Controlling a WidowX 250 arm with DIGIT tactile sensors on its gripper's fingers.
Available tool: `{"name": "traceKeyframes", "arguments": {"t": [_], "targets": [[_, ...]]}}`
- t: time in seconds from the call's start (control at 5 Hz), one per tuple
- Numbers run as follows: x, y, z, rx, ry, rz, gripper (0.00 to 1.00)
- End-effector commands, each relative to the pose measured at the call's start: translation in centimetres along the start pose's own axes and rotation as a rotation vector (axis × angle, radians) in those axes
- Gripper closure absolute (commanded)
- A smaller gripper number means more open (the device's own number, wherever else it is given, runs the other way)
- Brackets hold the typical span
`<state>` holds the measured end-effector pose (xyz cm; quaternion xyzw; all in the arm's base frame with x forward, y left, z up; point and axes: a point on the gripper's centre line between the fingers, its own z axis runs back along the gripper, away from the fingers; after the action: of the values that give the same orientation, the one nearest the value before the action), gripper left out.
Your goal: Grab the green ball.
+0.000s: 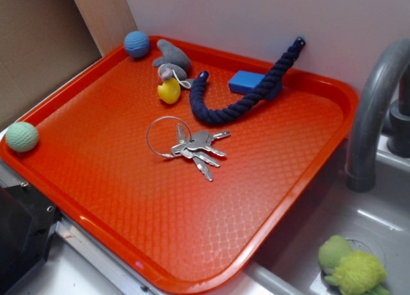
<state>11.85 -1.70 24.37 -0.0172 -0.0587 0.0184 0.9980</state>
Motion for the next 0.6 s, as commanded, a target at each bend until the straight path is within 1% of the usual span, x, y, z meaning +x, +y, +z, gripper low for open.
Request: {"name": "traceKeyframes", "arguments": {"t": [0.0,0.2,0.4], "targets": [[0.0,0.0,0.0,0.0,0.0,0.0,0.0],[0.7,2.8,-4.5,0.096,0.033,0.006,0.0],[1.0,4.7,-6.5,0.129,-0.003,-0.102,0.0]]}}
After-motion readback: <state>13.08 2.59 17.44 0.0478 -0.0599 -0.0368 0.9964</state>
